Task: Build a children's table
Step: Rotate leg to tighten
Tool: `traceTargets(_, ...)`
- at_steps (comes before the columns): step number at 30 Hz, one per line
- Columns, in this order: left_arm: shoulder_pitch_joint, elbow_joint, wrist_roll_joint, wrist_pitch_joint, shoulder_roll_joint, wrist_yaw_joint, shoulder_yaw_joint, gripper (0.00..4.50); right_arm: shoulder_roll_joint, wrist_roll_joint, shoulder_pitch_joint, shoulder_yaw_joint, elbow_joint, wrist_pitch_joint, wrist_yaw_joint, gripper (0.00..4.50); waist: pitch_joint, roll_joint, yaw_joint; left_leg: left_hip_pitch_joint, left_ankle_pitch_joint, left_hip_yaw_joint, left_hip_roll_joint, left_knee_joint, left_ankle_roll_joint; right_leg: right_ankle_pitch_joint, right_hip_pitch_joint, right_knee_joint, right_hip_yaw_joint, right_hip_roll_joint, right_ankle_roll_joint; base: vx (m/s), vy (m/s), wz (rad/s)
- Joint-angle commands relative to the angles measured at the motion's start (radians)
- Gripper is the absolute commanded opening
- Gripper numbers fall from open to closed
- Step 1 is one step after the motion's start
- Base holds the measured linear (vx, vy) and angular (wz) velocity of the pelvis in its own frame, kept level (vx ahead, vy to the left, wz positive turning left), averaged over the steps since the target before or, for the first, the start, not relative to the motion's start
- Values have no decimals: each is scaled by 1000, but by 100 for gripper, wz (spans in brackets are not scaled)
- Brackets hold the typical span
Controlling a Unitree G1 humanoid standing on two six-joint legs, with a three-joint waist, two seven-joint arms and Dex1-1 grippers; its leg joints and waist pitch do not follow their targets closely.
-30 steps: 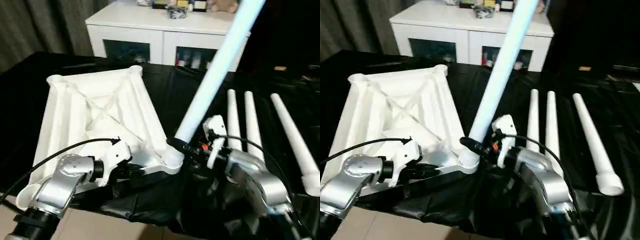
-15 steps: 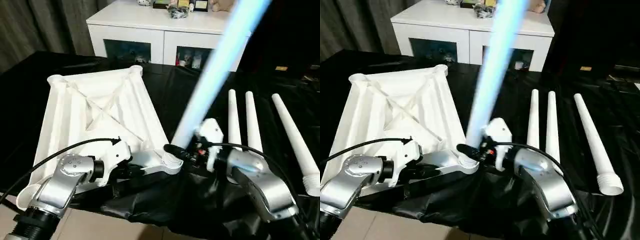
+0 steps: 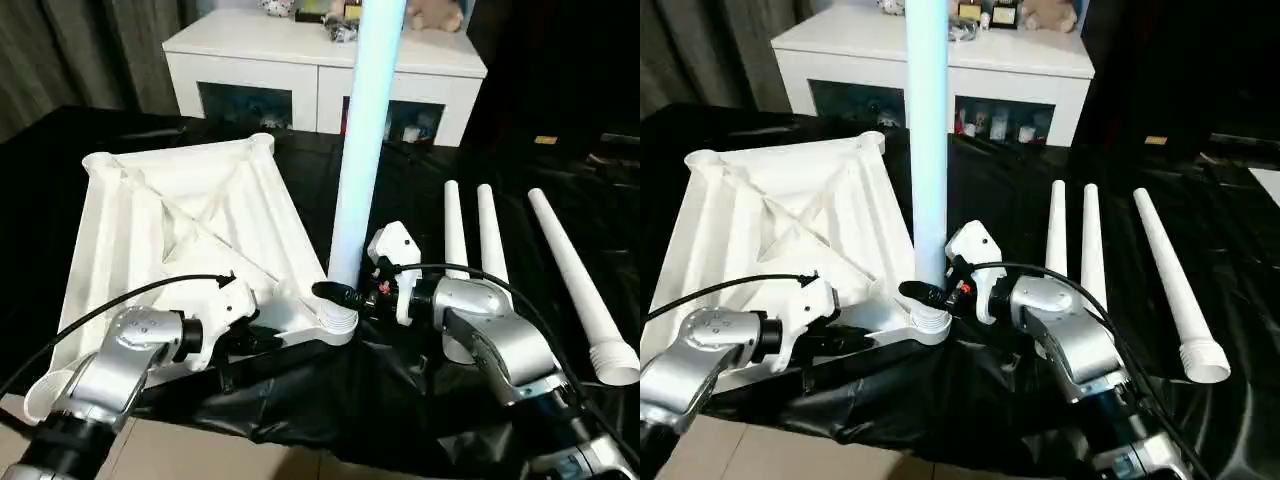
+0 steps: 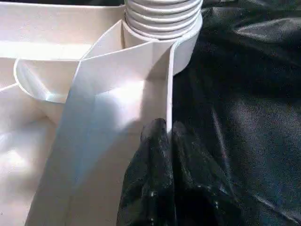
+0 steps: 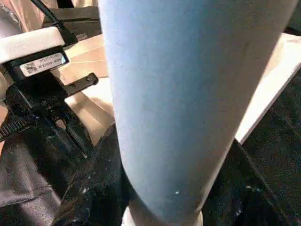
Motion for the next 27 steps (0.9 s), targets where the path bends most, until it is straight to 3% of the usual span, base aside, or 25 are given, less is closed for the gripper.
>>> traceTargets(1, -56, -9, -28, -23, -24, 38, 28, 0, -2, -76, 78, 111, 169, 73, 5, 182, -9, 4, 1, -5, -355, -41, 80, -102, -25, -403, 7, -98, 55, -90, -169, 0, 0, 0)
traceTargets(7, -94, 28, -18, -42, -52, 64, 24, 0, 4, -63, 92, 76, 137, 67, -13, 182, -7, 8, -6, -1, -389, -43, 80, -104, -34, -461, -1, -106, 57, -86, -140, 0, 0, 0)
traceTargets(8, -99, 31, -21, -42, -55, 65, 26, 0, 4, -61, 93, 75, 131, 69, -14, 182, -10, 38, -4, 1, -389, -46, 80, -105, -43, -442, -2, -103, 58, -87, -143, 0, 0, 0)
traceTargets(9, -99, 31, -21, -42, -55, 65, 26, 0, 4, -61, 93, 75, 131, 69, -14, 182, -11, 19, -10, -4, -373, -41, 80, -104, -38, -392, 2, -103, 56, -82, -152, 0, 0, 0)
traceTargets(13, -105, 40, -26, -45, -56, 61, 31, 0, 6, -62, 94, 77, 123, 72, -19, 182, -11, 31, -8, -4, -370, -41, 80, -104, -38, -355, 5, -100, 55, -82, -174, 0, 0, 0)
traceTargets(14, -104, 45, -26, -48, -53, 53, 28, 0, 7, -63, 95, 76, 122, 67, -23, 182, -13, 54, -12, -4, -358, -40, 78, -102, -43, -304, 8, -97, 55, -81, -187, 0, 0, 0)
traceTargets(15, -104, 45, -26, -48, -53, 53, 28, 0, 7, -63, 95, 76, 122, 67, -23, 182, -13, 47, -13, -5, -357, -37, 77, -102, -39, -297, 9, -100, 54, -78, -190, 0, 0, 0)
traceTargets(17, -105, 55, -24, -54, -53, 46, 25, 0, 6, -65, 95, 72, 127, 60, -27, 182, -12, 46, -14, -5, -358, -37, 77, -100, -31, -320, 10, -99, 54, -80, -193, 0, 0, 0)
traceTargets(18, -106, 62, -23, -57, -56, 45, 23, 0, 5, -67, 95, 70, 129, 57, -27, 182, -13, 40, -14, -5, -357, -36, 77, -100, -29, -330, 10, -100, 55, -80, -192, 0, 0, 0)
traceTargets(19, -106, 63, -23, -59, -58, 46, 22, 0, 4, -67, 95, 70, 128, 57, -27, 182, -12, 46, -13, -5, -360, -38, 77, -100, -29, -343, 8, -101, 55, -82, -190, 0, 0, 0)
traceTargets(20, -104, 65, -22, -61, -60, 47, 22, 0, 3, -68, 95, 70, 126, 58, -27, 182, -12, 36, -16, -5, -364, -37, 79, -101, -26, -365, 7, -103, 55, -81, -183, 0, 0, 0)
traceTargets(21, -104, 65, -22, -61, -60, 47, 22, 0, 3, -68, 95, 70, 126, 58, -27, 182, -11, 42, -14, -5, -366, -40, 79, -101, -28, -372, 7, -102, 55, -83, -182, 0, 0, 0)
traceTargets(23, -98, 63, -22, -61, -63, 51, 23, 0, 4, -71, 89, 70, 127, 56, -26, 182, -11, 33, -17, -6, -369, -38, 80, -102, -25, -387, 5, -104, 55, -82, -174, 0, 0, 0)
traceTargets(25, -93, 61, -20, -62, -63, 54, 24, 0, 6, -74, 83, 70, 130, 51, -29, 182, -11, 36, -16, -5, -370, -39, 80, -102, -25, -397, 3, -104, 56, -83, -171, 0, 0, 0)
traceTargets(26, -82, 57, -20, -60, -61, 62, 27, 0, 16, -82, 69, 65, 136, 39, -49, 182, -8, 27, -16, -8, -375, -42, 80, -103, -22, -430, 2, -104, 57, -85, -163, 0, 0, 0)
traceTargets(27, -82, 57, -20, -60, -61, 62, 27, 0, 16, -82, 69, 65, 136, 39, -49, 182, -10, 30, -16, -5, -375, -40, 80, -103, -24, -439, 0, -107, 57, -86, -159, 0, 0, 0)
